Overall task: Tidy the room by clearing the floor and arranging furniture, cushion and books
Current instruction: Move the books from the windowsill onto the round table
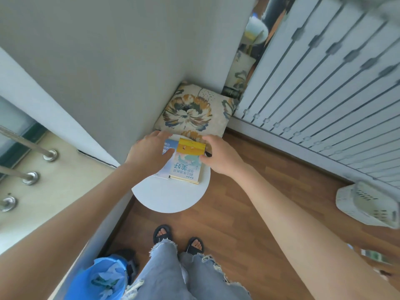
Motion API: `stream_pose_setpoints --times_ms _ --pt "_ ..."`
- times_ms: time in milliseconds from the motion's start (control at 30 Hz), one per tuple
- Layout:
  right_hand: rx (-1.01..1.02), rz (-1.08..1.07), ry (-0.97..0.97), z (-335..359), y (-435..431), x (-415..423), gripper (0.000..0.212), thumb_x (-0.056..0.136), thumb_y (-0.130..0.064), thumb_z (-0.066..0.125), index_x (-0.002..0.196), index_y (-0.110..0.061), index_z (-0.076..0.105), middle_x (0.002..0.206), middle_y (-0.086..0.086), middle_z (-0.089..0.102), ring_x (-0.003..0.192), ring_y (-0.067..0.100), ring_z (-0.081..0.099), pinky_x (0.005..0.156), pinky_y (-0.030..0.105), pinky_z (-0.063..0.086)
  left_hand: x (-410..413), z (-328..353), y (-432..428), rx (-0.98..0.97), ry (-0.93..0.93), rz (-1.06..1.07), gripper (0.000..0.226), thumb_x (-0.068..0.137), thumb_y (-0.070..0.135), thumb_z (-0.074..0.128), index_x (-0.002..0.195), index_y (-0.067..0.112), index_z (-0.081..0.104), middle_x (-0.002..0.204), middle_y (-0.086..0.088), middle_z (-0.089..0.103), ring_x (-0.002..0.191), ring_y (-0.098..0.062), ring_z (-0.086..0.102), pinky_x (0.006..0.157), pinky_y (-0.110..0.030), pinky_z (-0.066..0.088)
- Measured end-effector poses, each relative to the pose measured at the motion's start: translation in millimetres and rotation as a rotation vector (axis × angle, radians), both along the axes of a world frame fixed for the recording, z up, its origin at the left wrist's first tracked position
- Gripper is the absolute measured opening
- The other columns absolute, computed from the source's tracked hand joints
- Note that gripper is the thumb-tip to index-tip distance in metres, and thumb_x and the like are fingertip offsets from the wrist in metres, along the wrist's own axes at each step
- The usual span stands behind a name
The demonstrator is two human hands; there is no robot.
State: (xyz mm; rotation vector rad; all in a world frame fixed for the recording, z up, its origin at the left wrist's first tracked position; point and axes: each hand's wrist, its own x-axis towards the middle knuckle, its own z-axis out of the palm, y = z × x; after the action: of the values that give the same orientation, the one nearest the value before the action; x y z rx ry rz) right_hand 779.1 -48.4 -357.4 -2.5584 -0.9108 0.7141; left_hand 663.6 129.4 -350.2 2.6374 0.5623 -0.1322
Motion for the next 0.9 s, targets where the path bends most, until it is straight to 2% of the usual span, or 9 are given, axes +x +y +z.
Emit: stream_pose_setpoints --times_ms 267,467,567,900 --pt "0.045 0.010 -0.102 64 -1 3 0.064 0.093 -0.033 0.060 0.149 -0.018 0.032 0.151 0.003 0.038 0.136 0.021 0.041 0.106 0.036 0.037 1 55 3 0.014 -0.097 -0.029 0.046 0.092 0.035 0.055 0.136 0.024 0.045 0.132 0.001 0.054 0.114 -0.025 0.054 0.090 -0.037 0.044" --pt "0.054 0.047 -0.172 121 1 12 0.062 0.095 -0.035 0.057 0.149 -0.019 0.032 0.153 0.001 0.036 0.136 0.020 0.041 0.108 0.037 0.038 11 112 9 0.061 -0.177 -0.038 0.048 0.093 0.037 0.053 0.138 0.025 0.043 0.135 0.004 0.052 0.120 -0.021 0.052 0.095 -0.035 0.042" --pt "0.086 0.075 -0.230 158 2 19 0.062 0.095 -0.034 0.057 0.150 -0.021 0.030 0.153 0.000 0.036 0.136 0.018 0.042 0.107 0.033 0.037 16 148 13 0.114 -0.229 -0.044 0.048 0.094 0.039 0.051 0.138 0.025 0.042 0.135 0.005 0.052 0.121 -0.020 0.051 0.097 -0.034 0.040" --pt "0.217 0.064 -0.405 263 -1 45 0.065 0.093 -0.040 0.059 0.149 -0.025 0.030 0.151 -0.003 0.040 0.135 0.017 0.043 0.106 0.037 0.040 23 263 15 0.276 -0.449 -0.078 0.051 0.092 0.043 0.052 0.140 0.027 0.040 0.139 0.010 0.049 0.126 -0.014 0.047 0.100 -0.031 0.037"
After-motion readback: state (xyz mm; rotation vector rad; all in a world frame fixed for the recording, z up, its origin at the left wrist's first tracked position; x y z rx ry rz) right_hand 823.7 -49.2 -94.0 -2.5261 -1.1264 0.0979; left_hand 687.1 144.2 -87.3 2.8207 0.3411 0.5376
